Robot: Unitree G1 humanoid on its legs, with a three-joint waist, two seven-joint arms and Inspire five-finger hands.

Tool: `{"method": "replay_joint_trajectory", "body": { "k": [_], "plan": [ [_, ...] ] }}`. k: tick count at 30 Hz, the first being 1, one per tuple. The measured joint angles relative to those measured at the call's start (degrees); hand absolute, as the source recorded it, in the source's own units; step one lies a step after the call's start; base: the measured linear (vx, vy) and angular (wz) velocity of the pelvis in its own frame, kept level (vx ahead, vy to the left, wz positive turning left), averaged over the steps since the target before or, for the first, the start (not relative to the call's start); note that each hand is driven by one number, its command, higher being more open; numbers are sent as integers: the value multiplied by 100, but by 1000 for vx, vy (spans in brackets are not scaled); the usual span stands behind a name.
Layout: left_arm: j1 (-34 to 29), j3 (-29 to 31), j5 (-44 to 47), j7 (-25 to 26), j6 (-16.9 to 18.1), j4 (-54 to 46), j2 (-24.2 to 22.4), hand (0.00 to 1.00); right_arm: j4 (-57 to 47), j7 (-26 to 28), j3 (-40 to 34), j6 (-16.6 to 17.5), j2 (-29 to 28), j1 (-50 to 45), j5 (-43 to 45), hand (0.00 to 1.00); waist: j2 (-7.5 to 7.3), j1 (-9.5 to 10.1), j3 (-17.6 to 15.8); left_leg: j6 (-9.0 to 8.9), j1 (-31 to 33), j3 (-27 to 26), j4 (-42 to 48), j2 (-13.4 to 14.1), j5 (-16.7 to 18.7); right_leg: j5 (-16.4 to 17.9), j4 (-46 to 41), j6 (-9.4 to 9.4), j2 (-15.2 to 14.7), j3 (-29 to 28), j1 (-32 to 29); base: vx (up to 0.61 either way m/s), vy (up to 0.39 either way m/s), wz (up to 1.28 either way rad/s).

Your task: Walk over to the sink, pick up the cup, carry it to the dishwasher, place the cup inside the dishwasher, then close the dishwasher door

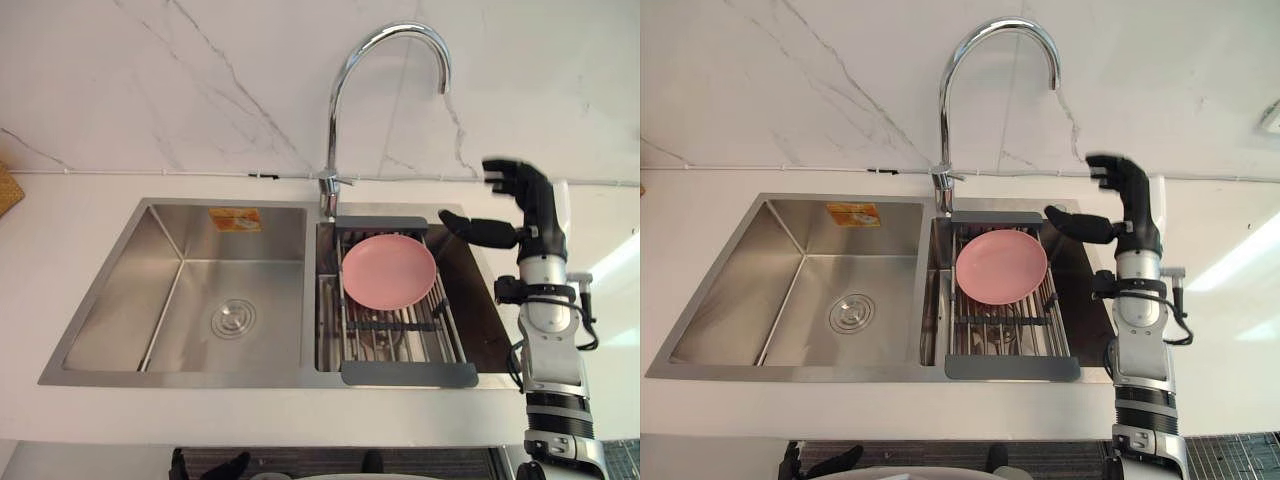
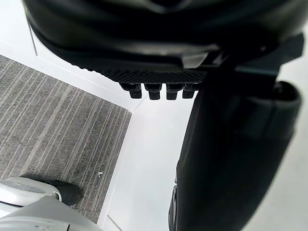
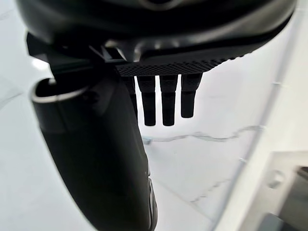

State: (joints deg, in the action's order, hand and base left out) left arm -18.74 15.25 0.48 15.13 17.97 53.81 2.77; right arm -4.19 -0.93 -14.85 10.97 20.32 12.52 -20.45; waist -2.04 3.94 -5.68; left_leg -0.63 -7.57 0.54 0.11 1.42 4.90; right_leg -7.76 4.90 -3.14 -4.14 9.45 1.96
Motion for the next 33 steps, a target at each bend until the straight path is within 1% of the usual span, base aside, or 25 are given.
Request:
{"method": "replay_joint_trajectory", "body": {
  "k": [2, 3, 6, 7, 8, 13, 16, 17, 18, 20, 21, 23, 24, 26, 28, 29, 30, 31, 33],
  "plan": [
    [-16, 46, 0, 0, -1, 3, 10, 100, -286, 93, 86, 242, 151, -66, -468, 100, -50, 3, 31, 1, 0, -5, 0, 4, 2, 5, 0, 7, 4, -6, -1, -18, -2, -1],
    [-23, 123, 0, -1, -1, 10, 10, 100, -467, 200, 183, 479, 282, -133, -743, 100, -102, 2, 65, 2, 0, -21, -1, 7, 4, 8, 0, 10, 7, -22, -7, -47, -4, -4],
    [-33, 194, 0, -5, -1, 17, 22, 100, -587, 496, 263, 729, 362, -239, -962, 100, -169, -1, 109, 5, -2, -54, -8, 8, 13, 13, -1, 18, 5, -55, -11, -50, -1, -6],
    [-36, 224, 0, -7, -1, 18, 22, 100, -587, 626, 297, 731, 390, -279, -1010, 100, -183, 1, 120, 6, -8, -77, -7, 9, 19, 14, -1, 19, 2, -79, -14, -42, 2, -7],
    [-87, 238, -58, -23, 1, 18, 37, 100, -662, 866, 300, 748, 580, -628, -1223, 100, -166, -20, 140, -2, -55, -161, 34, 21, 65, 19, -2, 25, 19, -161, -6, -20, 2, -4],
    [-81, 237, -54, -35, -1, 19, 39, 100, -657, 866, 300, 748, 580, -668, -1172, 100, -163, -26, 139, -5, -55, -164, 40, 18, 66, 18, -2, 25, 21, -157, -6, 0, 0, 0],
    [-55, 237, 50, -256, -13, 29, 65, 100, -646, 1064, 300, 671, 528, -917, -293, 100, -161, -35, 139, -7, -47, -158, 50, 16, 65, 18, -3, 24, 5, -133, 0, 0, 0, 1],
    [-32, 238, 107, -374, -39, 50, 81, 100, -641, 1237, 297, 556, 482, -1027, 165, 100, -161, -59, 139, -7, -47, -150, 57, 15, 65, 18, -3, 23, -1, -118, 11, 0, 0, 4],
    [-21, 237, 175, -446, -57, 57, 90, 100, -640, 1337, 295, 478, 450, -1075, 410, 100, -161, -74, 139, -8, -48, -145, 62, 15, 65, 18, -3, 23, -4, -107, 19, 0, 0, 7],
    [30, 238, 353, -731, -162, 116, 118, 100, -611, 1750, 284, 160, 270, -1227, 1290, 100, -161, -160, 139, -12, -57, -140, 81, 17, 66, 20, -3, 21, -14, -64, 58, 0, 0, 7],
    [47, 238, 415, -813, -175, 148, 126, 100, -612, 1853, 276, 106, 227, -1280, 1463, 100, -160, -175, 139, -14, -60, -140, 84, 18, 67, 21, -2, 19, -15, -53, 66, -13, -3, 5],
    [138, 243, 473, -1099, -279, 313, 155, 100, -613, 2308, 273, -36, 169, -1528, 1899, 100, -156, -195, 139, -31, -86, -140, 79, 28, 78, 27, -2, 11, -17, -14, 109, -46, -10, 4],
    [141, 241, 500, -1164, -302, 317, 154, 100, -613, 2436, 273, -53, 169, -1570, 1939, 100, -156, -194, 138, -45, -92, -141, 79, 31, 86, 28, -2, 10, -17, -10, 117, -60, -10, 2],
    [178, 247, 644, -1330, -375, 413, 168, 100, -682, 2875, 264, -76, 170, -1661, 1959, 100, -151, -210, 142, -80, -107, -183, 68, 47, 114, 27, -2, 13, -15, -10, 129, -53, -6, 0],
    [211, 359, 654, -1381, -426, 523, 170, 100, -870, 3017, 261, -63, 179, -1709, 1845, 100, -151, -213, 144, -82, -117, -256, 59, 68, 115, 26, -2, 14, -11, -15, 130, -43, -4, -2],
    [207, 402, 652, -1389, -459, 555, 166, 100, -1042, 3047, 244, -9, 189, -1731, 1623, 100, -151, -216, 145, -83, -126, -268, 49, 70, 115, 26, -2, 14, -11, -20, 132, -35, 1, -4],
    [204, 464, 650, -1395, -483, 574, 154, 100, -1187, 3052, 196, 131, 197, -1736, 1300, 100, -152, -225, 145, -84, -143, -285, 37, 70, 115, 25, -3, 14, -11, -30, 138, -21, 5, -3],
    [204, 468, 650, -1394, -490, 587, 157, 100, -1262, 3052, 163, 194, 200, -1746, 1154, 100, -153, -224, 148, -84, -149, -290, 30, 70, 115, 25, -3, 14, -12, -33, 141, 0, 0, 0],
    [203, 468, 645, -1388, -496, 654, 182, 100, -1446, 3041, 128, 427, 254, -1748, 708, 100, -155, -224, 164, -85, -167, -317, 11, 69, 116, 25, -3, 14, -12, -52, 143, -11, 10, -5]
  ]
}}
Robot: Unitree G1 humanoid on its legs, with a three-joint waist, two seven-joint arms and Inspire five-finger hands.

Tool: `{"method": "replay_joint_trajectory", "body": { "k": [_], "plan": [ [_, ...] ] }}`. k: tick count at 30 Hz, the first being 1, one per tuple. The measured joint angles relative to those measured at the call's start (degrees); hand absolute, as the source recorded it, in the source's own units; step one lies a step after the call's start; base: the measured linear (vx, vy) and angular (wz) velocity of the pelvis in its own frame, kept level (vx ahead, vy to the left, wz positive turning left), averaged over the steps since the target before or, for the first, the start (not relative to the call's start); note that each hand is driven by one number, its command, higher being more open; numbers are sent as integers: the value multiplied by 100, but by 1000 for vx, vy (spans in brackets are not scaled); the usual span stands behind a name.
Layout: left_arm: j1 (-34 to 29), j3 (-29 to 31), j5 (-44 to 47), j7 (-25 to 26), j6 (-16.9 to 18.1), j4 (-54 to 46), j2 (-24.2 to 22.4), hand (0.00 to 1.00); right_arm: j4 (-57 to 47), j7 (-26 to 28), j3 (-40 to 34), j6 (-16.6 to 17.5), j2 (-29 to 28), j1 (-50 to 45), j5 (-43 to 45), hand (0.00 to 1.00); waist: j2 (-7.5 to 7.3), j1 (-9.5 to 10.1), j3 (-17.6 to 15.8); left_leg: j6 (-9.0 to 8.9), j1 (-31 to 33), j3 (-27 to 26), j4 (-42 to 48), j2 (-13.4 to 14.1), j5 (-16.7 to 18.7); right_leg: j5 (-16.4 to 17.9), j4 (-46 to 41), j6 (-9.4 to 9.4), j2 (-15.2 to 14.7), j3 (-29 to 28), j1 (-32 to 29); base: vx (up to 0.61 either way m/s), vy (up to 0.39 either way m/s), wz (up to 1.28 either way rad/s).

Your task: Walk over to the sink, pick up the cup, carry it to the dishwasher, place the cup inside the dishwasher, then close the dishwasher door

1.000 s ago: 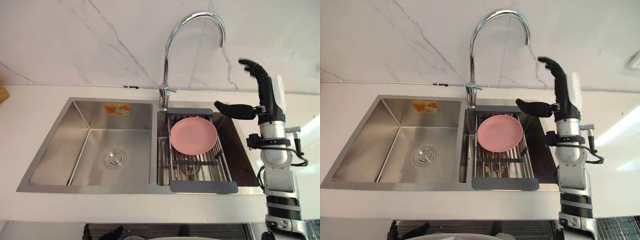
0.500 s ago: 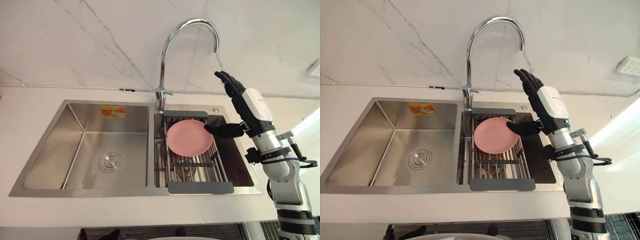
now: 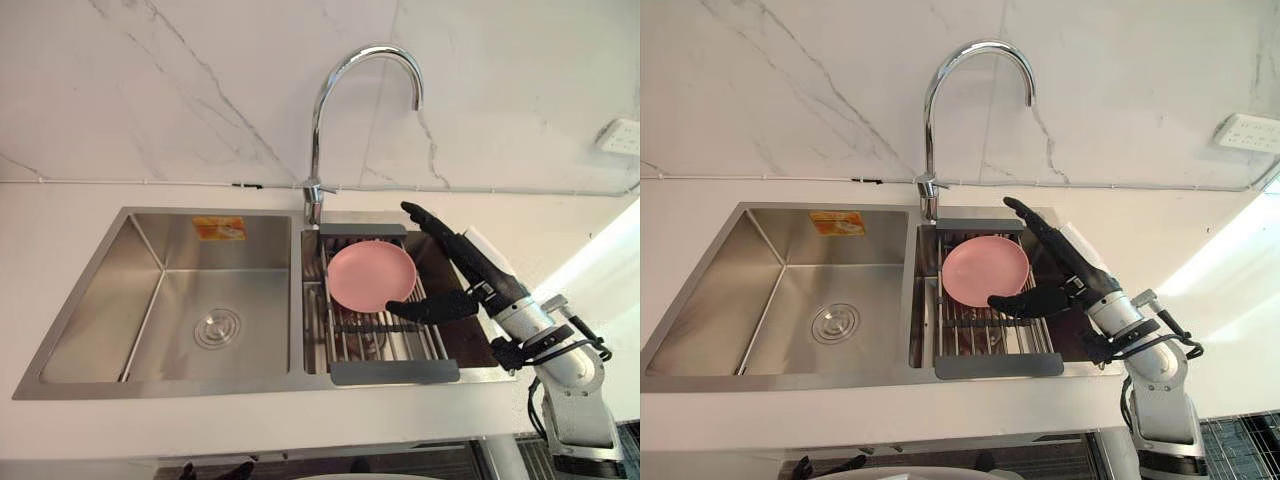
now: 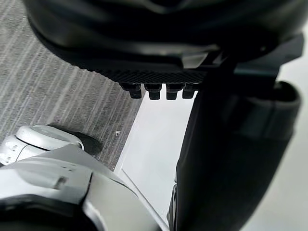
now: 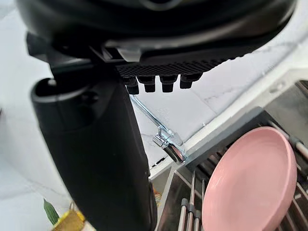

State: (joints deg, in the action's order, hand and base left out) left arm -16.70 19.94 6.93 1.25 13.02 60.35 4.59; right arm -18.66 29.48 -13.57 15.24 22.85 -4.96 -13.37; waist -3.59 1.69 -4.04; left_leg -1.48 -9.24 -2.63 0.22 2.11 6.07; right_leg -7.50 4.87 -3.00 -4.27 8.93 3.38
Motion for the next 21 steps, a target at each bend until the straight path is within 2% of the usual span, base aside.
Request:
{"method": "replay_joint_trajectory", "body": {
  "k": [3, 6, 11, 14, 21],
  "plan": [
    [-35, 2, -21, 56, -17, 66, 5, 100, -210, -54, 1, 485, 146, -11, -820, 100, 14, 12, 68, -22, -43, -127, -16, 0, 14, 0, 0, -1, 2, -89, 0, -21, 15, -13],
    [-39, 3, -23, 125, -17, 66, 17, 100, -267, -263, 2, 821, 227, -25, -1469, 100, 15, -3, 126, -29, -56, -165, -19, 0, 32, 0, 0, -1, 3, -108, 0, -33, 0, -6],
    [-42, 4, -133, 141, -17, 66, 16, 100, -305, -591, 52, 1199, 393, -81, -2481, 100, 40, -24, 134, -33, -69, -317, -18, 48, 44, 2, 1, -1, 5, -121, 11, -36, -11, 0],
    [-47, 2, -147, 142, -18, 66, 7, 100, -305, -770, 99, 1323, 439, -182, -2986, 100, 50, -19, 128, -35, -68, -310, -21, 48, 42, 10, 1, -1, 6, -114, 11, 0, 0, 0],
    [-55, -4, -148, 143, -18, 56, 15, 100, -173, -1108, 415, 1223, 450, -381, -3388, 100, 106, -16, 167, -45, -66, -278, -23, 49, 33, 36, 2, -24, 4, -56, 25, -12, -6, 2]
  ]
}}
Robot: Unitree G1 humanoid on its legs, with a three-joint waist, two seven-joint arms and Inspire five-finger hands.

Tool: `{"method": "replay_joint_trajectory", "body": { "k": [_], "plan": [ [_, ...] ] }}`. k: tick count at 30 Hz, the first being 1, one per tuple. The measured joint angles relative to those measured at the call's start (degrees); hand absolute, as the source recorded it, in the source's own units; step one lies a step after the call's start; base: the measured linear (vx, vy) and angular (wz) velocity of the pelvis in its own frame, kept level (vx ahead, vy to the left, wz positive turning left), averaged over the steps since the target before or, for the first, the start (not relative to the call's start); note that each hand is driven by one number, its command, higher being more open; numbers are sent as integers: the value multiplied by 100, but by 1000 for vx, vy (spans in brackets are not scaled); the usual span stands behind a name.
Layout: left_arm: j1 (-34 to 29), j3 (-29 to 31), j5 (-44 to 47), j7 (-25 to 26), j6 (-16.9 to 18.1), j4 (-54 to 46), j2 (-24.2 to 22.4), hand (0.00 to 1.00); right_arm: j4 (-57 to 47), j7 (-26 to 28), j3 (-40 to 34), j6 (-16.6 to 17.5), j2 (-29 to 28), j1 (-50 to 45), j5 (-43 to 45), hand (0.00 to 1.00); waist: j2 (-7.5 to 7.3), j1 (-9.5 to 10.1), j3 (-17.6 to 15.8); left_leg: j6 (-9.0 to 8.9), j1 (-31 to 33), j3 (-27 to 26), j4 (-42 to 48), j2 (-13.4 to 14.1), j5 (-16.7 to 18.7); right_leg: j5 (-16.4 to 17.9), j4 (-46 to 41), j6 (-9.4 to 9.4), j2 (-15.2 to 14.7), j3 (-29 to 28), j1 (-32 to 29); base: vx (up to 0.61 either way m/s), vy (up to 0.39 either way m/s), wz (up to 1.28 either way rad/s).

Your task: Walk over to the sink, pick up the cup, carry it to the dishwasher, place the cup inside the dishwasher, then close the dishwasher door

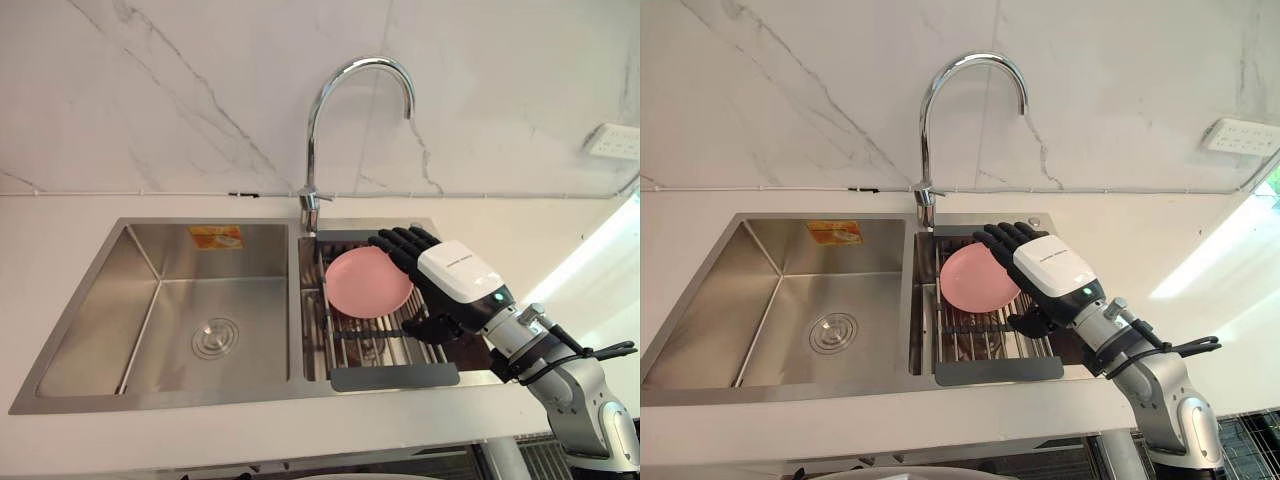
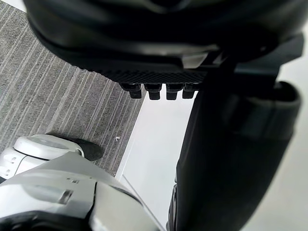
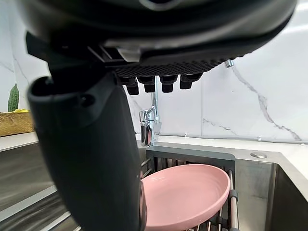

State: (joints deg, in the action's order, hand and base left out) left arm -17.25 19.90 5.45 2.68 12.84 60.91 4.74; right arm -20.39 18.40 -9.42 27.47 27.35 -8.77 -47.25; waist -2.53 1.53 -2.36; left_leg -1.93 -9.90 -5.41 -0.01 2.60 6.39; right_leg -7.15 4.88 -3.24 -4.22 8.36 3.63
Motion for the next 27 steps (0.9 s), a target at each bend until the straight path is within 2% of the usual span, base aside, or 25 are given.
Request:
{"method": "replay_joint_trajectory", "body": {
  "k": [9, 19, 23, 27],
  "plan": [
    [-11, -29, 2, 0, -12, -49, 20, 100, 1017, -962, 271, -355, -91, -88, -907, 100, 23, 17, -4, -9, 30, 68, -1, 14, -1, 34, 2, -7, 1, 84, 8, -26, -12, 4],
    [-18, -130, 0, 82, -18, -177, 78, 100, 1481, -1952, 360, -567, -178, -45, -1285, 100, 71, 66, -38, -14, 47, 157, -46, 28, -6, 87, 3, -30, 2, 172, 8, -15, -10, 5],
    [-17, -135, 2, 136, -16, -238, 81, 100, 1713, -2226, 481, -576, -209, 129, -1513, 100, 70, 75, -45, -18, 57, 177, -41, 29, -9, 93, 5, -33, 1, 194, 2, -30, -9, 2],
    [-12, -255, 2, 220, -6, -263, 85, 100, 1800, -2277, 650, -554, -213, 221, -1642, 100, 69, 89, -47, -26, 85, 224, -28, 30, -15, 98, 5, -36, -3, 242, -6, -34, -12, 6]
  ]
}}
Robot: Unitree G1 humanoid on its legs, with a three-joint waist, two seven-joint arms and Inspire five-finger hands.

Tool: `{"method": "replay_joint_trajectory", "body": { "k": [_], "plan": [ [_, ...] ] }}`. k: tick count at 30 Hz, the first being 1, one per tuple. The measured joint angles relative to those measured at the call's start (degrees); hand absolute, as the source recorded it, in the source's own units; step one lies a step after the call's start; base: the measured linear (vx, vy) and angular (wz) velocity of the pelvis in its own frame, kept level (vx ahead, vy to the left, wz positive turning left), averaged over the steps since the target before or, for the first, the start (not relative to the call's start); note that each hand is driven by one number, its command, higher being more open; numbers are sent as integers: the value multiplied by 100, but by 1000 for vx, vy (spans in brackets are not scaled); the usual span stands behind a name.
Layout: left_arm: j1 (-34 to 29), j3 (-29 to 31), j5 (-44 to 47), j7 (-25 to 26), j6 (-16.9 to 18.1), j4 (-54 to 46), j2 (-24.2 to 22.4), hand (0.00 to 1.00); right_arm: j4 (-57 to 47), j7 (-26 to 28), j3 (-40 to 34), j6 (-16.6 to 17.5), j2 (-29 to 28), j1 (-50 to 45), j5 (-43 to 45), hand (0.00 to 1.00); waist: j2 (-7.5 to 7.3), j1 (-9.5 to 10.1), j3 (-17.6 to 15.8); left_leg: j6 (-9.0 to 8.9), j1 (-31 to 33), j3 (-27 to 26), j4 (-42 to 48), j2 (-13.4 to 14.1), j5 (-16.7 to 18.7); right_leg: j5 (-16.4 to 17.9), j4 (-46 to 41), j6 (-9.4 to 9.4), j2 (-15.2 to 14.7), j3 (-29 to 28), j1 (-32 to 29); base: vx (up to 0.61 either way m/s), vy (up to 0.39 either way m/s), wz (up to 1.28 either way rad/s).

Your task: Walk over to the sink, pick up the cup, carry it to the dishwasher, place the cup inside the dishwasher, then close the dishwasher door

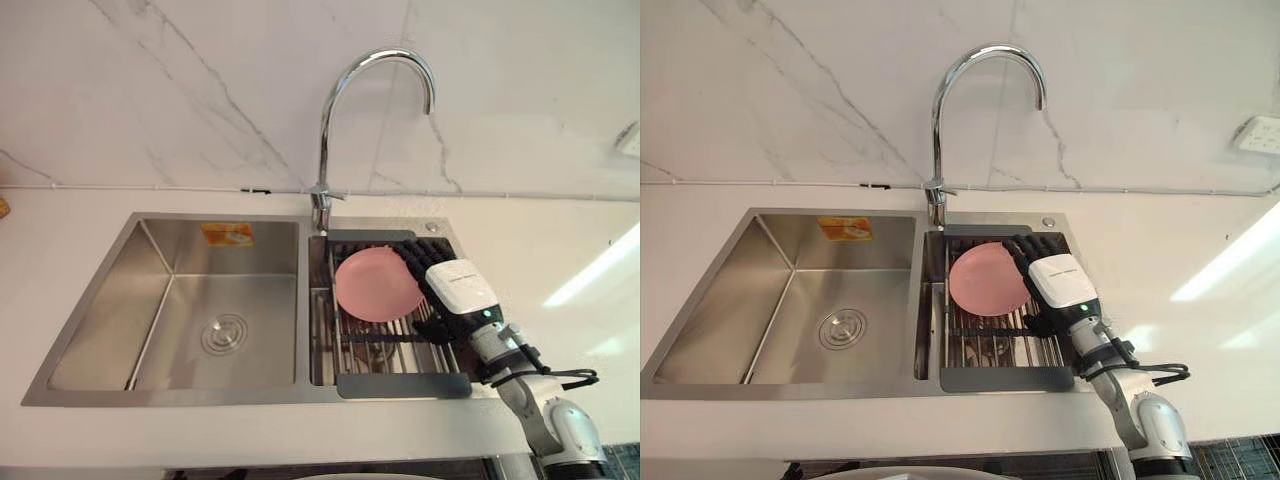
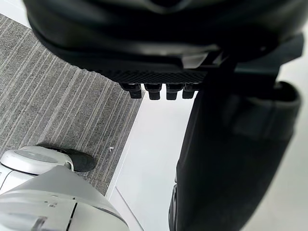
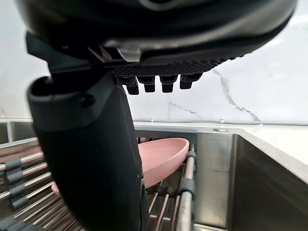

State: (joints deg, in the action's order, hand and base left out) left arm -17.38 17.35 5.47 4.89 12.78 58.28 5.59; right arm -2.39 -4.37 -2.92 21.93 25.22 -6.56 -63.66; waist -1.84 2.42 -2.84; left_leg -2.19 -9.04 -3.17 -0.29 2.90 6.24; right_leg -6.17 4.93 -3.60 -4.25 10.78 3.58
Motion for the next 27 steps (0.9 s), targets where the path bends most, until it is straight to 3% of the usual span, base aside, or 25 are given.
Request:
{"method": "replay_joint_trajectory", "body": {
  "k": [18, 19, 27],
  "plan": [
    [-60, -97, 1, 7, -1, -53, -5, 100, 747, -198, 612, 27, 0, 442, -304, 100, -70, 115, -78, -27, 76, 264, -31, -4, -98, 30, 1, -13, -32, 275, 36, -40, -9, 7],
    [-60, -97, 1, 7, -1, -54, -4, 100, 808, -238, 618, 24, 0, 496, -308, 0, -72, 115, -77, -29, 76, 271, -39, -6, -107, 30, 1, -13, -35, 283, 37, -45, -4, 3],
    [-59, -126, 1, 7, -1, -62, -3, 100, 1170, -468, 832, -88, 108, 611, -629, 0, -140, 103, -47, -48, 89, 353, -102, -8, -173, 30, 8, -12, -40, 364, 37, -50, -10, 5]
  ]
}}
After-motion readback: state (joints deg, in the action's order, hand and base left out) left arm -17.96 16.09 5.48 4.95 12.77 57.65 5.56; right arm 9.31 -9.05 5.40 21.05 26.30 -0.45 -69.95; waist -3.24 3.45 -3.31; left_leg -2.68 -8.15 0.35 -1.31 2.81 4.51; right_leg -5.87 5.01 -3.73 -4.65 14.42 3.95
